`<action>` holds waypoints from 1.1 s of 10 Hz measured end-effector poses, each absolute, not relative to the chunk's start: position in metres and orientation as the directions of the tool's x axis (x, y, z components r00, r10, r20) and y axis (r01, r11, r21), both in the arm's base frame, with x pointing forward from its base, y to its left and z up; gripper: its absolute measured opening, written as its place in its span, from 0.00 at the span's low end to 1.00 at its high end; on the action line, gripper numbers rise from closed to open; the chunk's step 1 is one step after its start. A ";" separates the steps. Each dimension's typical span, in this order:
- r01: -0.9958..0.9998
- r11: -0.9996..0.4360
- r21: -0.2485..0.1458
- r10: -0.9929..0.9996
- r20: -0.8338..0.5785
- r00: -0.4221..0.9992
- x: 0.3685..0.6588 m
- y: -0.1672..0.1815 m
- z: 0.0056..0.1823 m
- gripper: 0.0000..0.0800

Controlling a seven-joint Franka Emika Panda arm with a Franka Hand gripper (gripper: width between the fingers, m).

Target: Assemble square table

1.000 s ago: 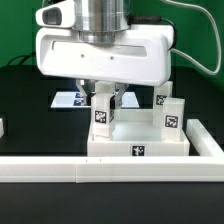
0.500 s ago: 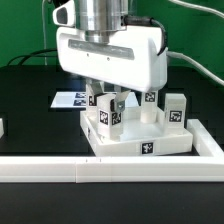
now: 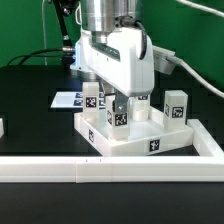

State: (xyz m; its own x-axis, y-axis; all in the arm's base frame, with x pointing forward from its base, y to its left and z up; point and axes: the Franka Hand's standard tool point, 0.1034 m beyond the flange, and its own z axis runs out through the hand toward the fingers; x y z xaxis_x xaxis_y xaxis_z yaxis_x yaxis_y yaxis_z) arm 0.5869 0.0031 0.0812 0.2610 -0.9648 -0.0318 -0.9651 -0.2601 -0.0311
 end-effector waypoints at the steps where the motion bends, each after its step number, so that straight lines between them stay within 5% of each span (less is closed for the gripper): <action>1: -0.965 -0.262 -0.031 -0.964 -0.032 0.263 0.587 0.003 0.081 0.37; 2: -0.960 -0.277 -0.031 -0.960 -0.031 0.278 0.587 0.004 0.081 0.62; 3: -0.937 -0.348 -0.033 -0.937 -0.029 0.349 0.587 0.004 0.081 0.62; 4: -0.916 -0.399 -0.034 -0.916 -0.028 0.400 0.586 0.005 0.081 0.77; 7: -0.751 -0.659 -0.046 -0.751 -0.008 0.660 0.585 0.007 0.078 0.81; 11: -0.540 -0.840 -0.045 -0.541 0.005 0.841 0.585 0.007 0.078 0.81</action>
Offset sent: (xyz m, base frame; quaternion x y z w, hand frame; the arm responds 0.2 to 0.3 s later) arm -0.0028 0.0087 0.0005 0.0129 -0.0207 -0.0739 0.9970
